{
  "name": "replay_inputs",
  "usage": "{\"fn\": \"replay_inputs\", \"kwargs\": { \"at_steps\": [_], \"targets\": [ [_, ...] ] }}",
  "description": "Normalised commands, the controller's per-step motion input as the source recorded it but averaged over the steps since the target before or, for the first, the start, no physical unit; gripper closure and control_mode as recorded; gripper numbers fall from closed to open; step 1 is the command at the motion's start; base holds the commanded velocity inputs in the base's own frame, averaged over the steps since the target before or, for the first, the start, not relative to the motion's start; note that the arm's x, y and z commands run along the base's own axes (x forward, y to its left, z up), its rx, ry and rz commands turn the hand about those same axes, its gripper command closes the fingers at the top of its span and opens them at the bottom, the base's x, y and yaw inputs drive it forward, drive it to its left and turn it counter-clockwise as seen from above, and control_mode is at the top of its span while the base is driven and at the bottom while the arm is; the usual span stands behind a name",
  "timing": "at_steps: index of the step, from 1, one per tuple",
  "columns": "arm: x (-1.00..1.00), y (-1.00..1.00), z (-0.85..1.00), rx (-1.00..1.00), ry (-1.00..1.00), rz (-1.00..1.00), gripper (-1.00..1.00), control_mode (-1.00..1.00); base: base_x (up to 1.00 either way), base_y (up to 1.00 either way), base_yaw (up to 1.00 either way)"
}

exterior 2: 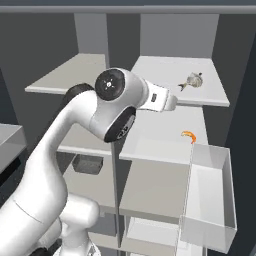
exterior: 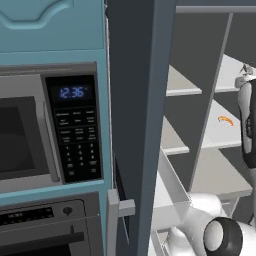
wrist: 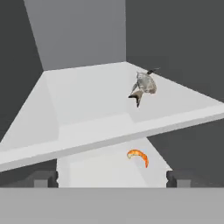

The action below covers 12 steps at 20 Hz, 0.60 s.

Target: Pick up the frozen fish from the freezer, place it on any shelf in the fridge, and close the fridge and freezer doors when done.

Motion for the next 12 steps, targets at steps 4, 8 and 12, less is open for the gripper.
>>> {"fn": "replay_inputs", "kwargs": {
  "at_steps": [4, 8, 12],
  "targets": [
    [-1.0, 0.98, -0.5, 0.07, 0.33, -0.03, -1.0, -1.0, 0.0, 0.0, 0.0],
    [-0.36, 0.96, 0.0, 0.16, 0.4, 0.1, -1.0, -1.0, 0.0, 0.0, 0.0],
    [-0.1, 0.58, 0.0, 0.11, 0.36, 0.23, -1.0, -1.0, 0.0, 0.0, 0.0]
  ]
}}
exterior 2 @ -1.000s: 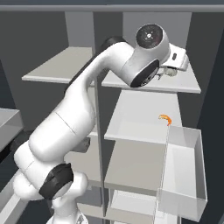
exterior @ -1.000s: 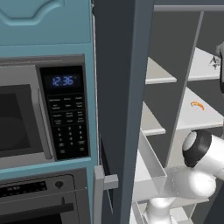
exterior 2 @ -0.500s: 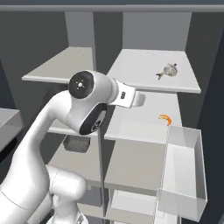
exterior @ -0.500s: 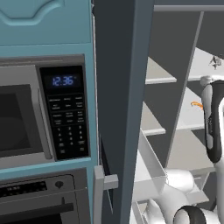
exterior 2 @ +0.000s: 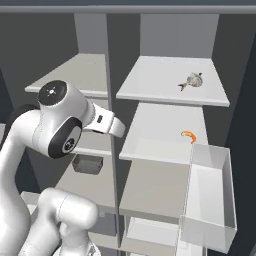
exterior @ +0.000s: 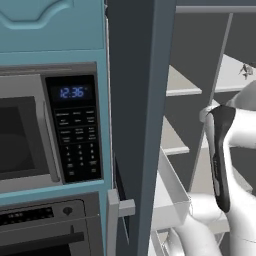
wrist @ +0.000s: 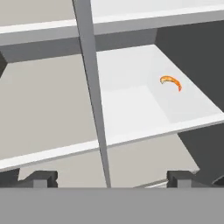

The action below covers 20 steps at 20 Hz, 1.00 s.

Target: Pick up the frozen fish from the freezer, place it on any shelf in the fridge, and close the fridge and freezer doors when done.

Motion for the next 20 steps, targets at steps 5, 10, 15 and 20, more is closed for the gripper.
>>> {"fn": "replay_inputs", "kwargs": {
  "at_steps": [5, 10, 15, 20],
  "targets": [
    [-0.01, 0.02, 0.0, 0.0, 0.03, 0.01, -1.0, -1.0, 0.0, 0.0, 0.0],
    [-0.05, -0.1, 0.0, -0.01, 0.0, 0.05, -1.0, -1.0, 0.0, 0.0, 0.0],
    [0.0, 0.0, 0.0, 0.0, 0.0, 0.0, -1.0, 1.0, -0.16, -0.49, 0.09],
    [0.0, 0.0, 0.0, 0.0, 0.0, 0.0, -1.0, 1.0, -0.24, -0.18, 0.1]
  ]
}}
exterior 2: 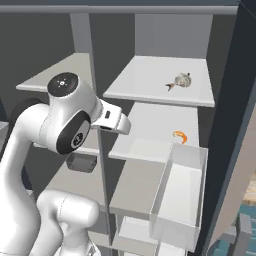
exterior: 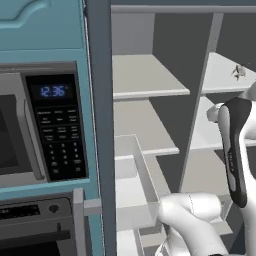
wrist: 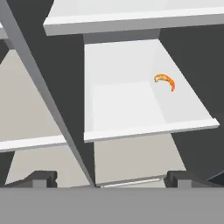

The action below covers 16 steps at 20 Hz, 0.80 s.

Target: Pick up the frozen fish from the freezer, place it on any shelf in the fridge, and close the fridge and freezer doors when done.

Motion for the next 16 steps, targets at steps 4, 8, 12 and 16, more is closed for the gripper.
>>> {"fn": "replay_inputs", "kwargs": {
  "at_steps": [4, 8, 12, 16],
  "targets": [
    [0.0, 0.0, 0.0, 0.0, 0.0, 0.0, -1.0, 1.0, -0.62, 0.02, 0.02],
    [0.0, 0.0, 0.0, 0.0, 0.0, 0.0, -1.0, 1.0, -0.75, 0.06, 0.0],
    [0.0, 0.0, 0.0, 0.0, 0.0, 0.0, -1.0, 1.0, -0.71, 0.04, 0.0],
    [0.0, 0.0, 0.0, 0.0, 0.0, 0.0, -1.0, 1.0, -0.45, 0.0, 0.0]
  ]
}}
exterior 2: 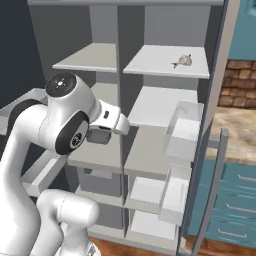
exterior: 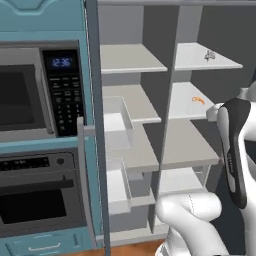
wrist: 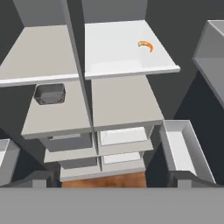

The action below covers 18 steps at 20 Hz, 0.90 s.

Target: Pick up the frozen fish from the freezer, place it on any shelf in the fridge, and close the fridge and freezer doors when done.

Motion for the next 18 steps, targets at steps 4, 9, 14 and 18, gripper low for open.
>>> {"fn": "replay_inputs", "kwargs": {
  "at_steps": [4, 9, 14, 18],
  "targets": [
    [0.0, 0.0, 0.0, 0.0, 0.0, 0.0, -1.0, 1.0, -0.43, 0.0, 0.0],
    [0.0, 0.0, 0.0, 0.0, 0.0, 0.0, -1.0, 1.0, -0.45, 0.0, 0.0],
    [0.0, 0.0, 0.0, 0.0, 0.0, 0.0, -1.0, 1.0, -0.4, 0.0, 0.0],
    [0.0, 0.0, 0.0, 0.0, 0.0, 0.0, -1.0, 1.0, -0.45, 0.0, 0.0]
  ]
}}
